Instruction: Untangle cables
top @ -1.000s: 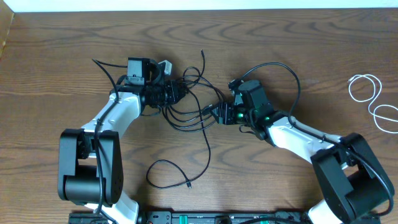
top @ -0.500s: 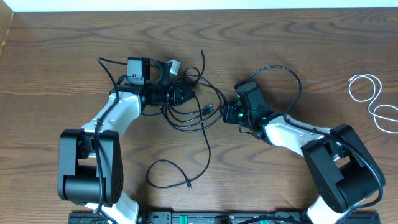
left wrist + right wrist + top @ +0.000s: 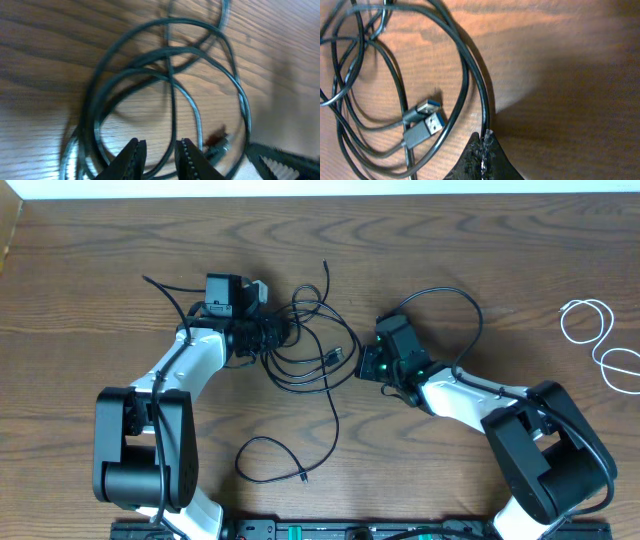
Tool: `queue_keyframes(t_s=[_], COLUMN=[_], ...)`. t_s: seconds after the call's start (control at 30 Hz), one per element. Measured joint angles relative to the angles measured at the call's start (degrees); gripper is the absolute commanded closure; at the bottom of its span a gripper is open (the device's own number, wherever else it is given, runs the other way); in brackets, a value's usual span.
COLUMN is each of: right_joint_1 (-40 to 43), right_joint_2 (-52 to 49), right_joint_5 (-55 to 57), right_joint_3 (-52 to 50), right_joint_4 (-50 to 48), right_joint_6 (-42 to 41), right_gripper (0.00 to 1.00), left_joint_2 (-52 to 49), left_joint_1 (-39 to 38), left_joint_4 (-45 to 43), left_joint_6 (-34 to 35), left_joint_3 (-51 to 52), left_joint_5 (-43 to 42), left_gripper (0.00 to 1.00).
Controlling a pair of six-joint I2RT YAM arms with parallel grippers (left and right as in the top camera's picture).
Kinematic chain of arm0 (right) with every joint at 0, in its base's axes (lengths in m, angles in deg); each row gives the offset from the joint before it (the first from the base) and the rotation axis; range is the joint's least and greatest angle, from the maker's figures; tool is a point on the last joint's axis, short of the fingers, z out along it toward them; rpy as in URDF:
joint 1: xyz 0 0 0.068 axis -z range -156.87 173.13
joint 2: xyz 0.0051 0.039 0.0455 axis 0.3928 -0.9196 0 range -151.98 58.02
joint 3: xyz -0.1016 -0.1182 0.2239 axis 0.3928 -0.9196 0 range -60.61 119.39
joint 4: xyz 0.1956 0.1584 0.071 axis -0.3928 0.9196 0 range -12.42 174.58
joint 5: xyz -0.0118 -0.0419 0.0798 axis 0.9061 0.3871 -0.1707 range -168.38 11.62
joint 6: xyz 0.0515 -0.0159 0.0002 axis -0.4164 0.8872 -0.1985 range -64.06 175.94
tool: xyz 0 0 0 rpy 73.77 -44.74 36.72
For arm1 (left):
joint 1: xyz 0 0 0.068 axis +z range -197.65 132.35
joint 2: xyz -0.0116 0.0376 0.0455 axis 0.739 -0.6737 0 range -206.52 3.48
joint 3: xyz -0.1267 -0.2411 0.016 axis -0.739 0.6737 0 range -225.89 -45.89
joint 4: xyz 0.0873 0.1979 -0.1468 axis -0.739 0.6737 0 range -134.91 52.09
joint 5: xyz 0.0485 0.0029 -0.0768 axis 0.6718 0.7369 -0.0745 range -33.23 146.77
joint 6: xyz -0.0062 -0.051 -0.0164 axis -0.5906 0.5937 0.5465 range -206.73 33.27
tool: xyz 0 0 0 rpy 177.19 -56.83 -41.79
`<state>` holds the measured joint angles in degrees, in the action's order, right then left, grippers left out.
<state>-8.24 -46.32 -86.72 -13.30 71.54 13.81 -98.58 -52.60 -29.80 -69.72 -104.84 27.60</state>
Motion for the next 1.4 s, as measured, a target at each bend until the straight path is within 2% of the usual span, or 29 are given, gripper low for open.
queue_keyframes(t_s=[0.1,0.2,0.27,0.43,0.83,0.9,0.97,1.03,1.1,1.3,1.4], right_joint_1=[-0.37,-0.42,-0.28,2.95,14.60,16.72,18.51,20.35,21.27,19.41,16.35], right_joint_2=[0.02,0.22,0.68,2.10,2.80,2.82,2.89,3.15,3.17,2.51,1.99], right_joint_5=[1.31,4.20,6.93,14.14,27.34,28.81,27.82,22.73,16.31,-4.55,-10.19], right_joint_3=[0.07,1.20,1.95,2.95,3.61,3.56,3.58,3.50,3.43,3.02,2.62], right_joint_4=[1.77,5.27,8.26,15.54,26.88,27.98,27.56,24.92,21.40,13.29,11.32], right_joint_6=[0.07,0.20,0.24,0.26,3.50,3.78,4.28,4.46,6.97,11.56,12.24], right_gripper=[0.99,0.99,0.99,0.99,0.99,0.88,0.70,0.53,0.44,0.37,0.37], left_joint_2=[0.00,0.00,0.00,0.00,0.00,0.00,0.00,0.00,0.00,0.00,0.00], left_joint_1=[0.00,0.00,0.00,0.00,0.00,0.00,0.00,0.00,0.00,0.00,0.00], left_joint_4=[0.63,1.81,2.56,3.10,3.56,3.56,3.61,3.65,3.72,3.76,3.76], left_joint_6=[1.07,2.67,3.87,5.70,5.92,5.97,6.38,7.15,7.52,8.31,8.50], left_joint_3=[0.00,0.00,0.00,0.00,0.00,0.00,0.00,0.00,0.00,0.00,0.00], left_joint_5=[3.67,7.82,10.49,15.87,20.61,21.33,21.86,22.12,22.27,22.27,22.23], left_gripper=[0.64,0.63,0.58,0.56,0.55,0.54,0.51,0.50,0.49,0.48,0.47])
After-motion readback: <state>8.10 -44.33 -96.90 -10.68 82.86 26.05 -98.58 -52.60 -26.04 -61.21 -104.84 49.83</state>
